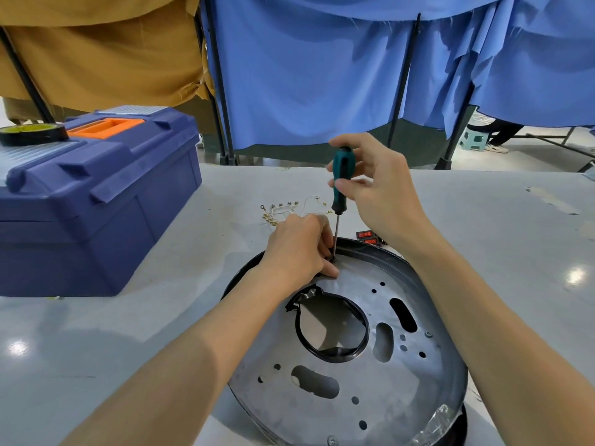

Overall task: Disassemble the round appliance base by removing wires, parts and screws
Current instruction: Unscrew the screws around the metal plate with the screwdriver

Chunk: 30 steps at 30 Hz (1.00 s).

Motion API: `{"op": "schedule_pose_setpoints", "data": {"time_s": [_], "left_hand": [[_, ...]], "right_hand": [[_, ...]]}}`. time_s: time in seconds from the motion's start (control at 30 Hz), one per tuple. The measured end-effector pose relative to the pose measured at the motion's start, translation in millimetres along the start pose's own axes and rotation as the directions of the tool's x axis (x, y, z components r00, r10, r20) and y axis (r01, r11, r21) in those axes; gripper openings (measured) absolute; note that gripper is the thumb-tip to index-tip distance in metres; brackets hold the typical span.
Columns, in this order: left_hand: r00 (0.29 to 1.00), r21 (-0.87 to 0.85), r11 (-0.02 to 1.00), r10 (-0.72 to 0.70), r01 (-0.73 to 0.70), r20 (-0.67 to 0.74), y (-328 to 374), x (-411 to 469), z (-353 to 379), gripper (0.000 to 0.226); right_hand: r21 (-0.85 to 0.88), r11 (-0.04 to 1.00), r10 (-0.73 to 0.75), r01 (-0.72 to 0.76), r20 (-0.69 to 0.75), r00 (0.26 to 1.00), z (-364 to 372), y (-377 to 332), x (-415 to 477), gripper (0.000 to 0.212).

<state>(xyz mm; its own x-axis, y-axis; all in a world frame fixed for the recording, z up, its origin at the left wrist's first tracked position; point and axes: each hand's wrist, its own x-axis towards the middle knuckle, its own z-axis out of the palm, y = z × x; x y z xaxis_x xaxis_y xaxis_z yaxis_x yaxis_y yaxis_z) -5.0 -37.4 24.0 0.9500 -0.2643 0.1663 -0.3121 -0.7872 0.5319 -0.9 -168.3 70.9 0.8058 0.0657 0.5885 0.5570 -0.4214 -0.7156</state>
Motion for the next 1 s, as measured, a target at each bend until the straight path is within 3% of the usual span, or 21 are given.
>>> {"op": "schedule_pose_setpoints", "data": {"time_s": [0.13, 0.23, 0.37, 0.53, 0.67, 0.8, 0.9, 1.0], "left_hand": [[1.000, -0.004, 1.000, 0.001, -0.001, -0.009, -0.6, -0.8, -0.1, 0.038], [1.000, -0.005, 1.000, 0.002, -0.003, -0.009, -1.5, -0.7, 0.4, 0.039], [1.000, -0.002, 1.000, 0.000, 0.000, 0.000, -1.7, 0.3, 0.8, 0.038], [1.000, 0.002, 1.000, 0.005, -0.005, -0.008, -2.3, 0.1, 1.0, 0.039], [1.000, 0.010, 1.000, 0.008, -0.008, -0.011, -2.2, 0.4, 1.5, 0.039], [1.000, -0.008, 1.000, 0.003, -0.003, -0.012, -2.6, 0.9, 1.9, 0.038], [1.000, -0.005, 1.000, -0.001, 0.001, -0.007, -2.5, 1.4, 1.7, 0.039], [1.000, -0.003, 1.000, -0.003, 0.003, -0.006, -2.2, 1.6, 1.5, 0.039]], "right_hand": [[-0.002, 1.000, -0.008, 0.008, 0.043, 0.999, 1.5, -0.3, -2.3, 0.032], [-0.071, 0.997, -0.028, 0.029, 0.006, 1.000, 3.4, -0.5, -1.3, 0.035], [0.002, 1.000, 0.026, -0.026, -0.021, 0.999, -0.5, -0.7, 1.4, 0.041], [-0.044, 0.999, 0.003, -0.002, 0.020, 1.000, -0.4, -0.2, -0.8, 0.032], [-0.054, 0.998, -0.019, 0.019, 0.012, 1.000, 0.6, -2.6, -2.0, 0.043], [-0.081, 0.997, 0.001, -0.001, -0.002, 1.000, -2.4, -3.4, -2.7, 0.042], [0.025, 0.999, 0.043, -0.044, 0.050, 0.998, -5.1, -3.9, -2.2, 0.037], [0.016, 0.999, 0.035, -0.036, 0.091, 0.995, -1.4, -2.2, -2.5, 0.024]]}}
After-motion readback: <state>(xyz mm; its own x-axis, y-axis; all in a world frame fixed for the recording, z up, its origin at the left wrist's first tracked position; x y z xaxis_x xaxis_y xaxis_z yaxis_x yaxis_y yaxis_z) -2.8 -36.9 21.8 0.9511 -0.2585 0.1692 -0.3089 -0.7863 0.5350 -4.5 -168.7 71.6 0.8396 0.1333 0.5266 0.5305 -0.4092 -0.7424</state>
